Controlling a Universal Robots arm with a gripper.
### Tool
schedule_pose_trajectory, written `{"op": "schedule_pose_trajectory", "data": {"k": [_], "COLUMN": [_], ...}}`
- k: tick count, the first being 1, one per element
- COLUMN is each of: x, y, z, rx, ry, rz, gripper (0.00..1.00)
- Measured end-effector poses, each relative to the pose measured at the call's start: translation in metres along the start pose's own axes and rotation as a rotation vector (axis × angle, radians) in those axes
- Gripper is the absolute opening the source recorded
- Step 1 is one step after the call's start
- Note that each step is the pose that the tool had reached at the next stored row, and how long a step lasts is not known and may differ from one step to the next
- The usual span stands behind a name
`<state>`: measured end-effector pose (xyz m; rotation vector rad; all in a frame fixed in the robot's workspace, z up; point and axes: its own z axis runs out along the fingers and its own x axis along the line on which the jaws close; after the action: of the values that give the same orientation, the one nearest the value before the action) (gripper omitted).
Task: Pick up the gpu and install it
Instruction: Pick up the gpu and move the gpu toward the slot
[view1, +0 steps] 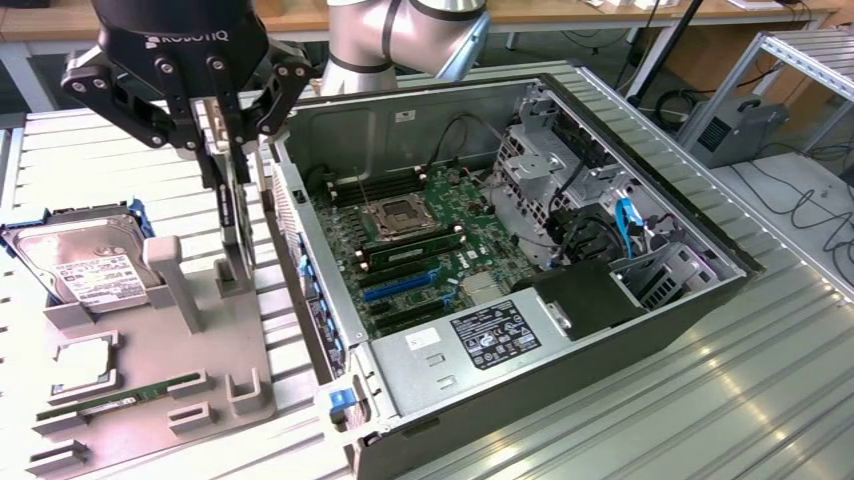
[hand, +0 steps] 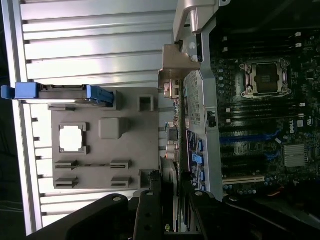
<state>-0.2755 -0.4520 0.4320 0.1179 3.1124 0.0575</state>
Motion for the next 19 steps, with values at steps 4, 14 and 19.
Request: {"op": "schedule_pose_trajectory", "data": {"k": [4, 14, 19], "x": [-0.0003, -0.0011, -0.0015], "y": [0.0, -0.0001, -0.0002], "z": [0.0013, 0.0062, 0.0086], "rx": [0.0, 0.0, 0.0], "ry": [0.0, -0.0001, 0.0], "rz": [0.0, 0.0, 0.0], "gripper": [0.26, 0.26, 0.26]}}
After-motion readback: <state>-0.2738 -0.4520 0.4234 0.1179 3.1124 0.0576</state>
